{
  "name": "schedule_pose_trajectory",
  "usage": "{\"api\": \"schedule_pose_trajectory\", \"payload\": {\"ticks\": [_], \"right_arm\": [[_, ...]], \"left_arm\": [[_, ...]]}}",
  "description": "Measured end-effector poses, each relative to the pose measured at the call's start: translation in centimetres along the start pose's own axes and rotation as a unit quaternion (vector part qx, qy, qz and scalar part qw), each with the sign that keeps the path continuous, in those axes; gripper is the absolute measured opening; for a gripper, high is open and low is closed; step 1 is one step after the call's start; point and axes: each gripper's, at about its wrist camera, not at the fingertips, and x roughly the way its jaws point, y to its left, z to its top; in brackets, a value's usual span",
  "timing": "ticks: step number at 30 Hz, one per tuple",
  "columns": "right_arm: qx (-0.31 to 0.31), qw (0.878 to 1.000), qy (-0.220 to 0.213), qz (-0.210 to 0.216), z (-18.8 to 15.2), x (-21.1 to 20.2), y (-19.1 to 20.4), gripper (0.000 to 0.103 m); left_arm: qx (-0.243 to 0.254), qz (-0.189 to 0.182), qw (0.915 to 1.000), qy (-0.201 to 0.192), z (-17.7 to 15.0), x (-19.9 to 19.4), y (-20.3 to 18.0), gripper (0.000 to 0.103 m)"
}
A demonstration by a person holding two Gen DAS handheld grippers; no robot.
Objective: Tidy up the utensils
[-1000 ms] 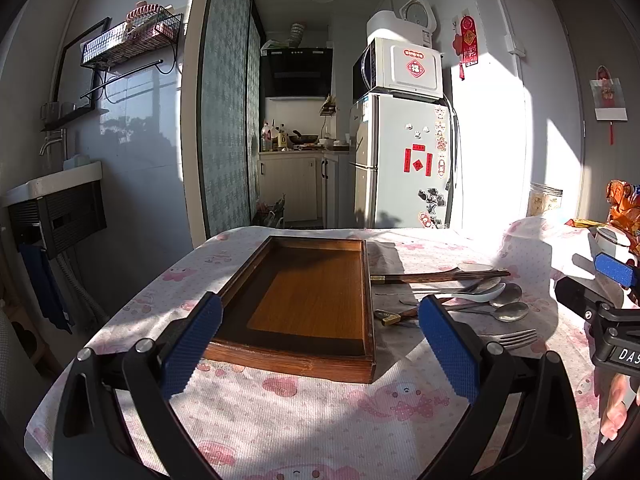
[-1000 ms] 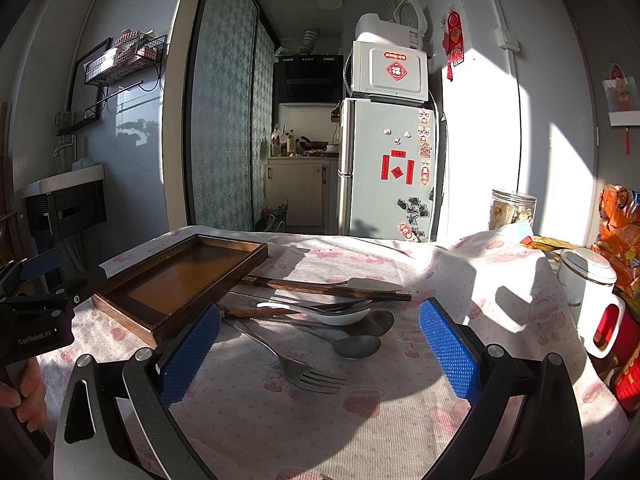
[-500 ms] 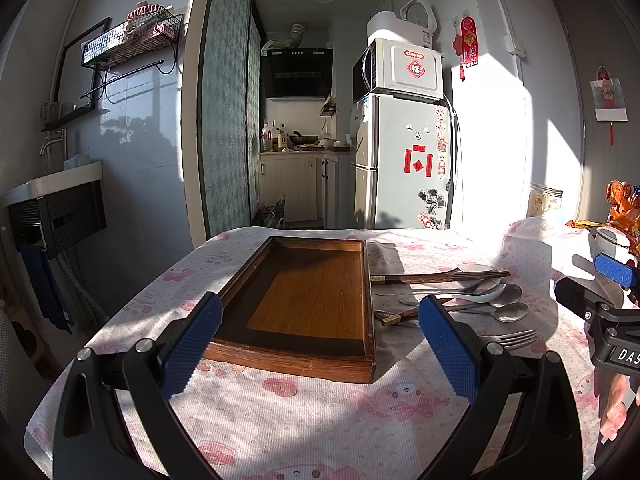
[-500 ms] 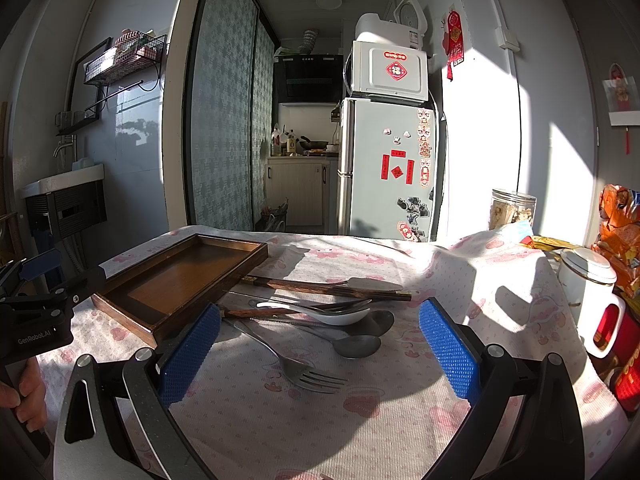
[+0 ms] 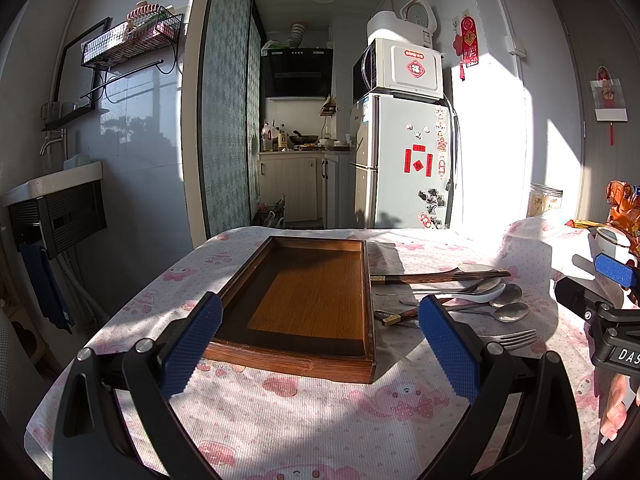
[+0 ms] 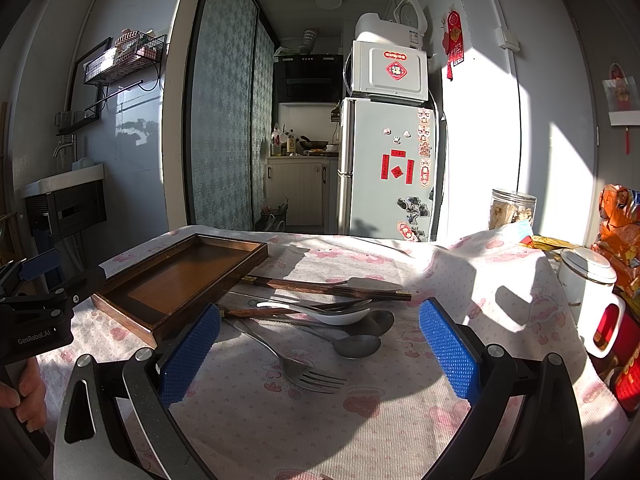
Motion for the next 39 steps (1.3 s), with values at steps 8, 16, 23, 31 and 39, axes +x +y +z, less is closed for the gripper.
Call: {"api": "schedule_pose_trajectory", "payload": {"ticks": [8,16,23,31,39], "right_arm": [[0.000,1.000,0.000,0.000,0.0,0.0,0.0,0.100],[0.001,1.000,0.000,-0.001,0.0,0.0,-0.1,0.100],[0.001,1.000,0.001,0.000,0.0,0.0,0.0,0.100],[0.000,1.000,0.004,0.002,-0.2,0.5,0.2,0.100],[0.007,1.000,0.026,-0.012,0.0,1.1,-0.3,0.100]], "left_arm": [[0.000,0.000,1.0000,0.002,-0.1,0.0,0.0,0.100],[0.000,0.003,1.0000,0.003,-0.1,0.1,0.1,0.100],[-0.001,0.005,1.0000,0.001,-0.1,0.2,0.0,0.100],[-0.002,0.004,1.0000,0.001,-0.1,0.2,0.0,0.100],[0.002,0.001,1.0000,0.008,0.0,0.4,-0.1,0.100]]}}
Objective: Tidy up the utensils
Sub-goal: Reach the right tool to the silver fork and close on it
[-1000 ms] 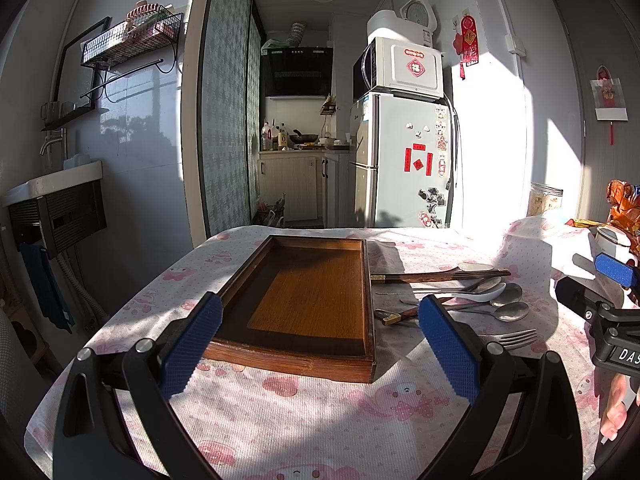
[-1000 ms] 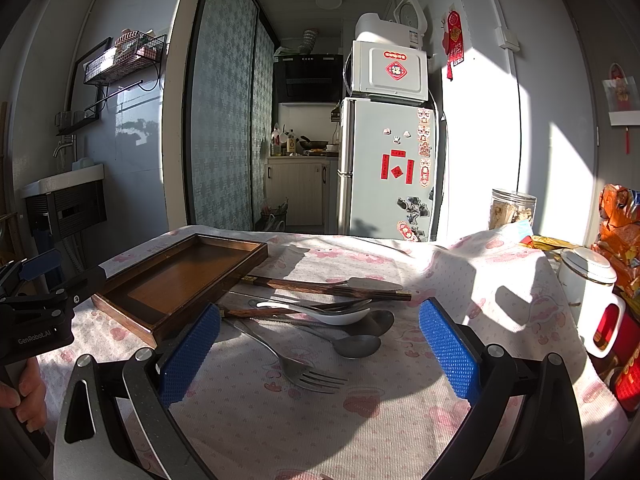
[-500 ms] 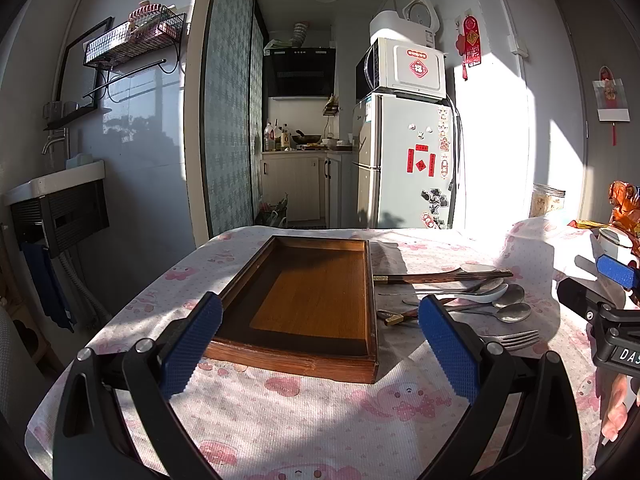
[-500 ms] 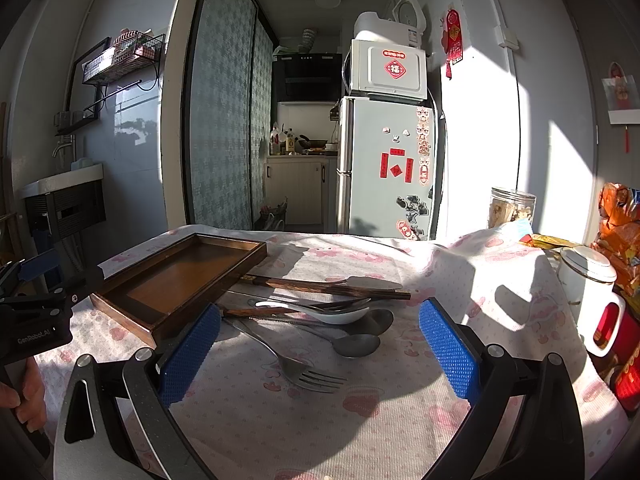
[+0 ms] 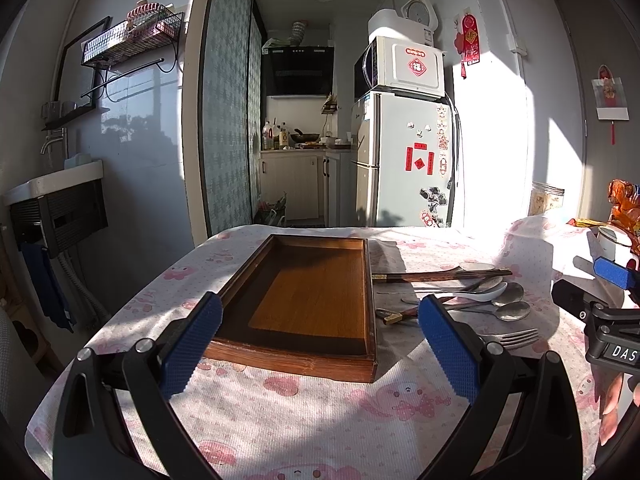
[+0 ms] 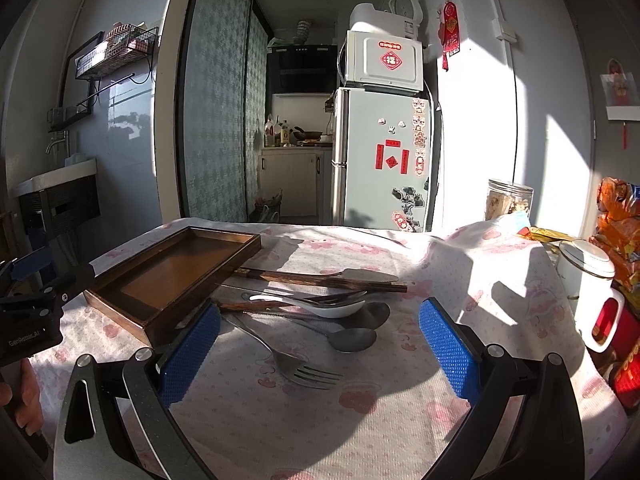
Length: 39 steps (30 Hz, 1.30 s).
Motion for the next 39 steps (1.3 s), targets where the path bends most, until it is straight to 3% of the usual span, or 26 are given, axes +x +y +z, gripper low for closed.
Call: {"api": "schedule_pose_trajectory", "payload": {"ticks": [3,9,14,15,17,18,20,23,26,31,34,35,36,39], "right_arm": [[0.015,1.000,0.007,0.016,0.0,0.1,-0.7,0.100],[0.026,0.999,0.024,0.016,1.9,-1.0,-3.3,0.100],[0.067,0.992,0.096,0.053,3.6,0.1,-5.8,0.100],[0.085,0.987,0.126,0.060,3.4,1.0,-6.1,0.096],[0.141,0.967,0.196,0.086,2.3,3.2,-6.9,0.076],[0.176,0.953,0.220,0.108,1.4,4.3,-7.0,0.060],[0.218,0.933,0.260,0.117,-0.4,6.1,-6.9,0.054],[0.247,0.917,0.289,0.119,-2.4,7.4,-6.0,0.051],[0.259,0.915,0.287,0.118,-2.9,7.8,-5.5,0.042],[0.277,0.913,0.282,0.100,-2.9,9.1,-5.9,0.014],[0.295,0.909,0.267,0.121,-3.0,8.7,-7.0,0.008],[0.297,0.910,0.261,0.129,-2.8,8.3,-7.3,0.007],[0.291,0.913,0.256,0.130,-2.4,7.8,-7.6,0.006],[0.265,0.923,0.242,0.137,-0.9,5.8,-8.2,0.004]], "left_arm": [[0.004,-0.014,0.9997,0.021,0.2,0.8,-0.1,0.100],[0.010,-0.100,0.9910,0.089,-0.1,3.1,0.3,0.100],[0.060,-0.151,0.9801,0.114,0.7,3.9,-0.9,0.100],[0.074,-0.161,0.9767,0.121,0.9,4.0,-1.2,0.100],[0.095,-0.173,0.9720,0.128,1.0,4.0,-1.8,0.100],[0.100,-0.181,0.9703,0.125,1.0,3.9,-1.8,0.100],[0.102,-0.194,0.9677,0.124,0.9,3.8,-1.8,0.100],[0.097,-0.208,0.9647,0.130,0.5,3.9,-1.8,0.100],[0.101,-0.219,0.9607,0.137,0.2,4.2,-2.1,0.100],[0.115,-0.231,0.9571,0.132,0.0,4.6,-2.5,0.100],[0.132,-0.242,0.9526,0.128,0.0,5.1,-3.1,0.097],[0.140,-0.247,0.9501,0.130,0.0,5.3,-3.4,0.088],[0.151,-0.248,0.9475,0.134,0.0,5.5,-3.7,0.081],[0.177,-0.260,0.9397,0.134,0.3,6.1,-4.8,0.080]]}}
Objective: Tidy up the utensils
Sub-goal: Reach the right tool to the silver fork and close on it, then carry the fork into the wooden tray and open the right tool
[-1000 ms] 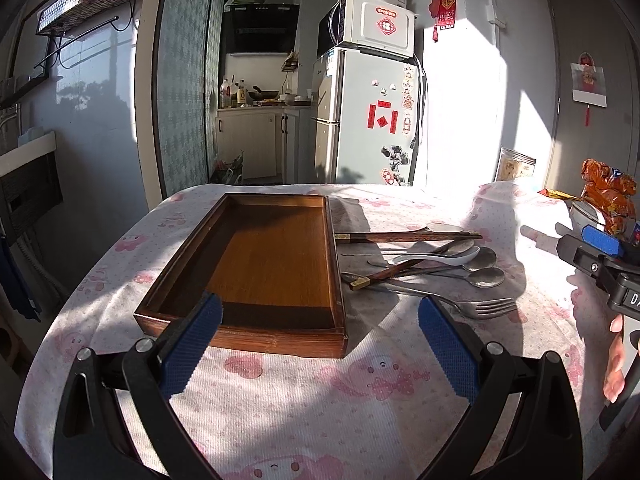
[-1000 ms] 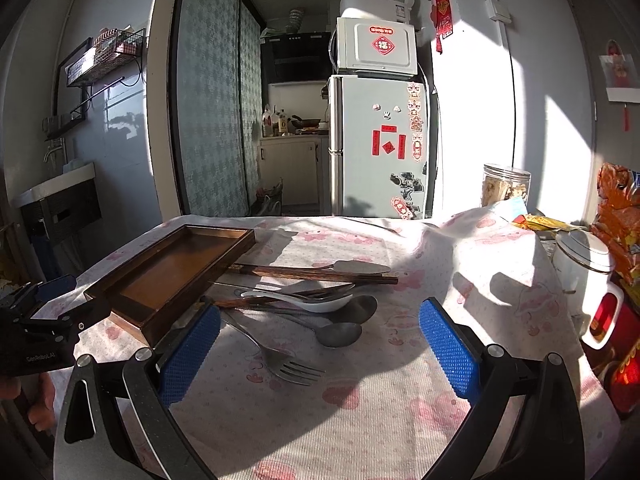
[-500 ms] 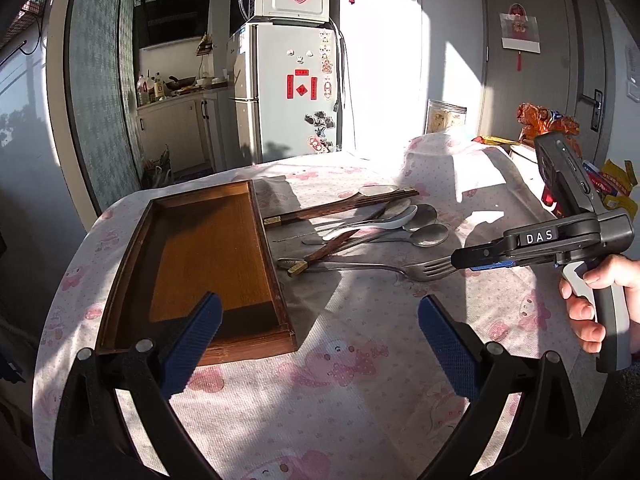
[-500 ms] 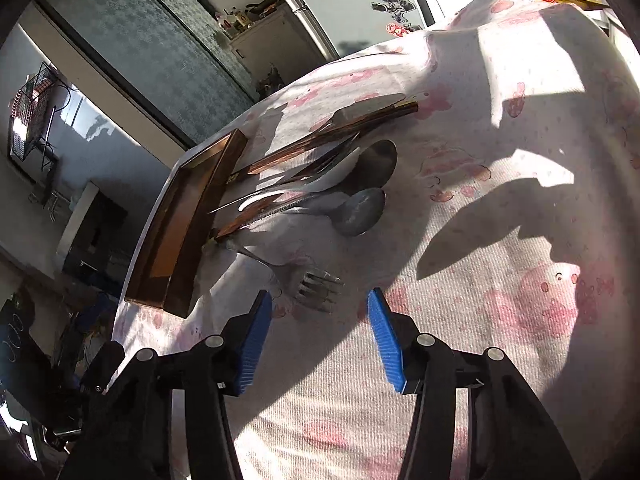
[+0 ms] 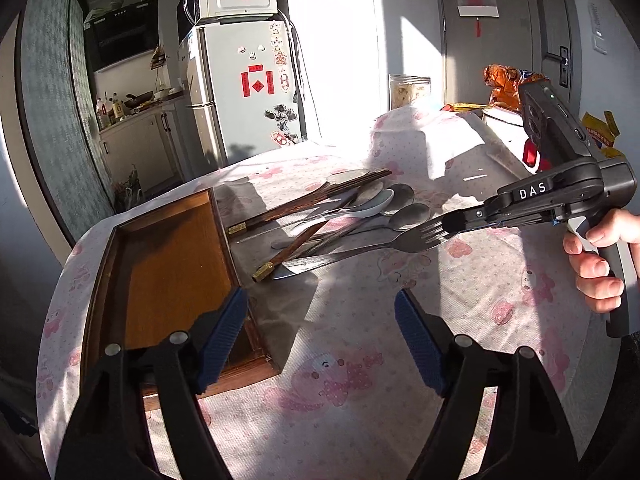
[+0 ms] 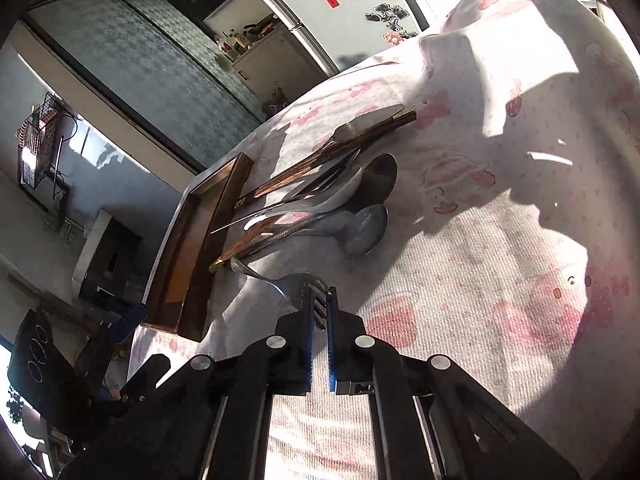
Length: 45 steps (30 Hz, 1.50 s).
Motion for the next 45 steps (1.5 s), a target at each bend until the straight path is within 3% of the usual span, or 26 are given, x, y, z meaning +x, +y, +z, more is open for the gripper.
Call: {"api": "schedule_pose_trajectory", "payload": {"ticks": [5,13,14,15,18,22,27,30,36,40,45], "right_arm": [[-0.058,0.998,-0.005,0.009,0.4,-4.7,1.0,0.002],[-0.110,0.994,0.000,0.012,-0.1,-8.8,2.5,0.003],[-0.112,0.994,-0.003,0.014,0.0,-9.1,2.6,0.003],[-0.116,0.993,-0.005,0.014,0.0,-9.3,2.7,0.003],[-0.118,0.993,-0.010,0.023,0.7,-9.7,3.1,0.003],[-0.130,0.991,-0.008,0.039,3.0,-9.0,5.2,0.003],[-0.169,0.983,0.001,0.073,7.8,-5.9,11.0,0.003],[-0.189,0.977,0.019,0.095,10.4,-2.2,14.6,0.003],[-0.197,0.969,0.086,0.118,13.1,7.9,18.8,0.003],[-0.198,0.964,0.128,0.121,13.4,13.4,19.7,0.003],[-0.172,0.963,0.161,0.130,14.3,17.9,18.9,0.002]], "left_arm": [[0.074,-0.045,0.9962,0.007,1.6,1.4,-2.4,0.087],[0.168,-0.058,0.9836,0.033,2.6,5.3,-8.3,0.085],[0.171,-0.061,0.9828,0.034,2.6,5.5,-8.9,0.071],[0.168,-0.067,0.9827,0.037,2.7,5.6,-9.2,0.050],[0.129,-0.110,0.9844,0.049,3.3,5.7,-8.9,0.018],[0.109,-0.094,0.9891,0.035,4.3,4.6,-7.4,0.017],[0.057,-0.055,0.9964,0.031,6.6,2.8,-1.6,0.016],[0.029,-0.006,0.9990,0.033,7.3,2.1,2.7,0.016],[-0.034,0.061,0.9942,0.082,5.1,3.9,10.4,0.015],[-0.079,0.054,0.9885,0.117,3.1,5.7,13.8,0.015],[-0.109,0.046,0.9850,0.126,1.7,6.1,15.7,0.015]]}}
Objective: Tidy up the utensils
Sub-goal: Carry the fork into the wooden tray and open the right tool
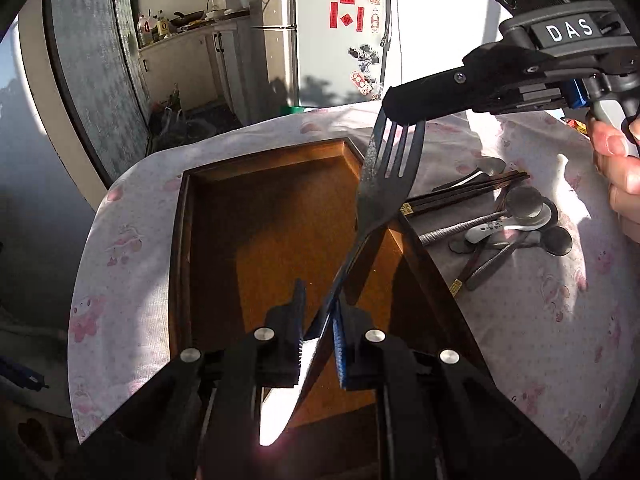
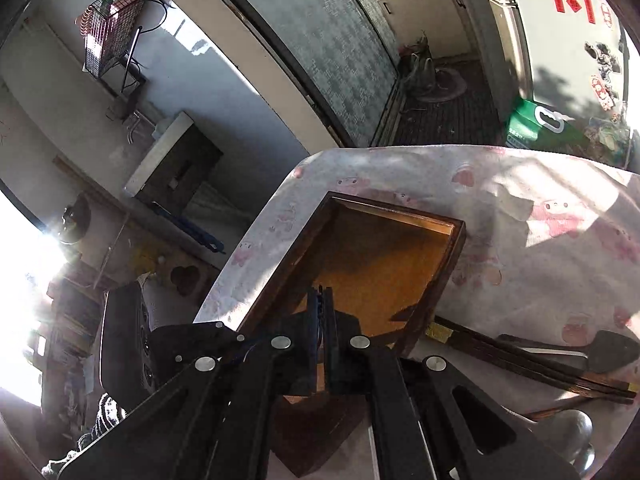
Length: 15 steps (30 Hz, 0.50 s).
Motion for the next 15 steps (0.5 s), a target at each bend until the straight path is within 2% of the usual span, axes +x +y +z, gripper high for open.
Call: {"api": "schedule_pose_trajectory", "payload": {"ticks": [2,4,5,6,10,15], "right_arm": [[0.012,1.000,0.007,0.004,0.4,1.3,-0.9,0.002],[0.025,1.000,0.010,0.010,0.8,2.6,-1.6,0.003],[0.030,0.999,0.012,0.013,0.9,3.3,-1.9,0.003],[0.036,0.999,0.014,0.014,1.0,3.9,-2.2,0.003],[0.061,0.998,0.020,0.011,1.6,6.3,-3.3,0.003],[0.048,0.998,0.029,-0.024,1.8,8.5,-2.9,0.007]], "left_arm": [[-0.007,-0.010,0.9999,0.000,-0.2,0.2,0.4,0.016],[-0.009,-0.004,0.9999,-0.007,-0.4,0.1,0.9,0.032],[-0.006,0.001,0.9999,-0.014,-0.4,0.0,0.9,0.045],[-0.005,0.003,0.9998,-0.019,-0.5,-0.1,1.0,0.051],[-0.003,0.001,0.9997,-0.026,-0.7,-0.4,1.3,0.059],[-0.015,-0.002,0.9994,-0.030,-0.9,-0.5,1.9,0.063]]}}
